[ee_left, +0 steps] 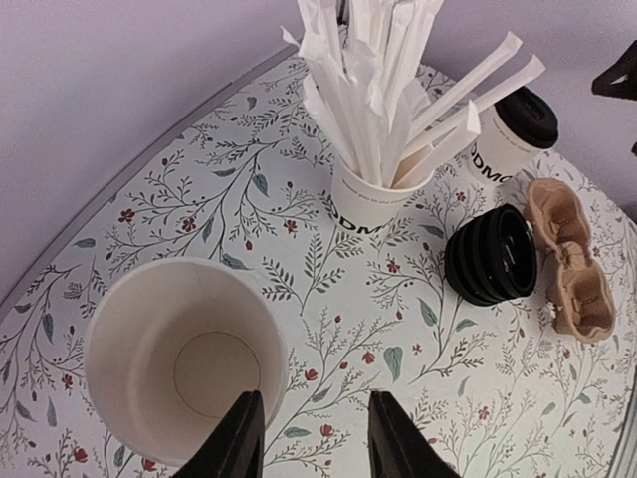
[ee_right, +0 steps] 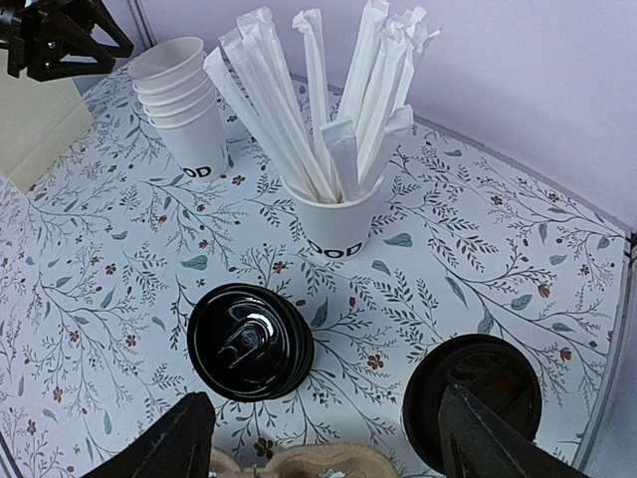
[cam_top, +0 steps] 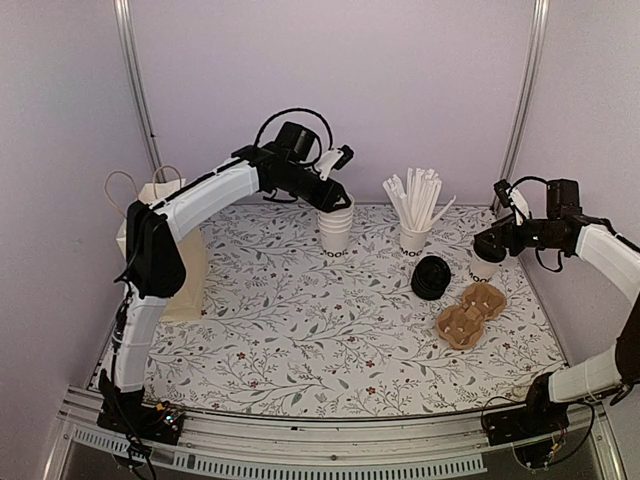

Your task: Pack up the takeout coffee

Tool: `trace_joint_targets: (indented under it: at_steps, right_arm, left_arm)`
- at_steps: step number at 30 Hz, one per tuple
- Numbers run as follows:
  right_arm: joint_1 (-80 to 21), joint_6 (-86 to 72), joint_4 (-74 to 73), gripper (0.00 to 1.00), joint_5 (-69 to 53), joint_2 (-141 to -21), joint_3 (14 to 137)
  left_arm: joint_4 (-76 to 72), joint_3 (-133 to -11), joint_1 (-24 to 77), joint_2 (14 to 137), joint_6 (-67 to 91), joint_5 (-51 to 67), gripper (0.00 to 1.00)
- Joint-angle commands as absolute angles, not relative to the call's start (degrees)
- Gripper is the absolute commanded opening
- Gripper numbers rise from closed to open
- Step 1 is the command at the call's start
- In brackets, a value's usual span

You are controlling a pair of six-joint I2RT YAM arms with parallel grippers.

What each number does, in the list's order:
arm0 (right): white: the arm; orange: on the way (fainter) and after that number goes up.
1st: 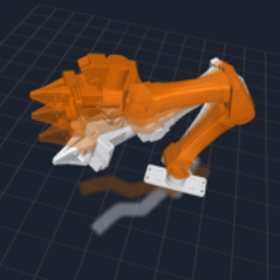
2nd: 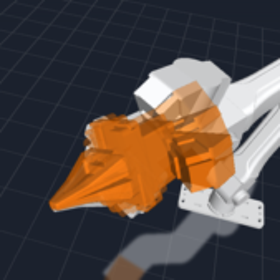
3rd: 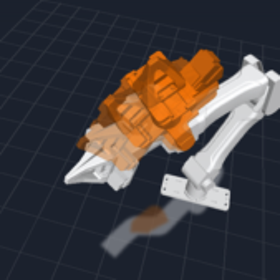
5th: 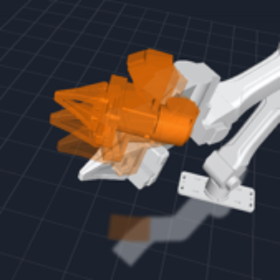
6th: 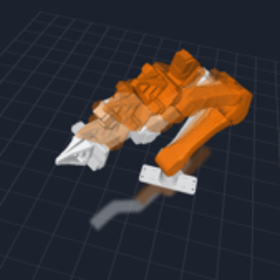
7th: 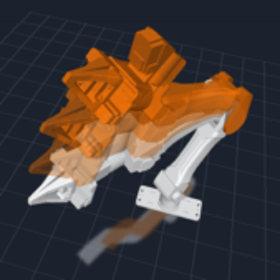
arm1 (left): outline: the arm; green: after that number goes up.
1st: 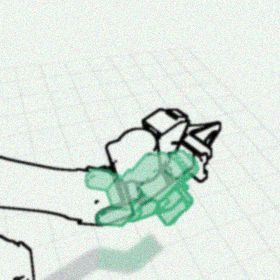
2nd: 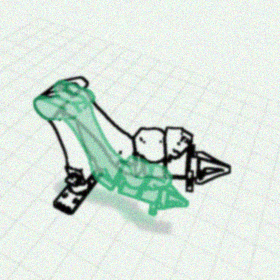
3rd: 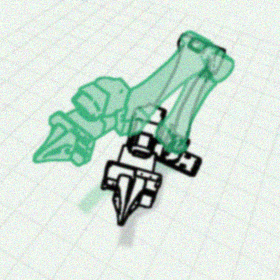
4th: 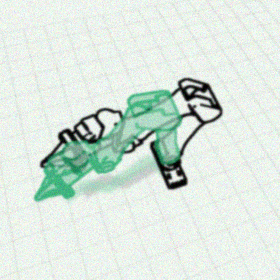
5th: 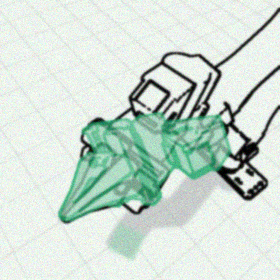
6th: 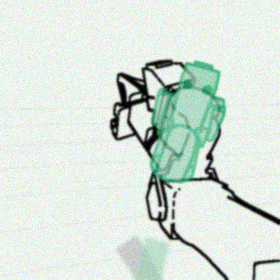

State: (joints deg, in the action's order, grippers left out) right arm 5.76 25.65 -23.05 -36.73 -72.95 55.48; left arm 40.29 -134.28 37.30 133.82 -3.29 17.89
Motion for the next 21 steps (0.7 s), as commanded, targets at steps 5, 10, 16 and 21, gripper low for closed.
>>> trace_joint_targets:
  at_steps: [5, 10, 16, 21]
  right_arm:
    - [6.06, 27.2, -22.52, 0.8, -38.51, -73.38, 54.9]
    - [6.06, 27.42, -22.85, 0.8, -39.33, -73.65, 54.72]
    - [6.06, 27.47, -23.03, 0.8, -39.92, -74.34, 54.75]
    - [6.06, 27.51, -23.24, 0.8, -39.81, -75.05, 54.84]
  left_arm:
    - [38.87, -135.77, 39.59, 137.27, -8.94, 11.75, 0.38]
    - [36.22, -135.79, 39.55, 137.99, -10.11, 10.14, 0.38]
    - [35.61, -135.55, 39.58, 138.0, -10.91, 9.49, 0.34]
    - [35.08, -135.35, 39.3, 138.48, -11.03, 8.97, 0.32]
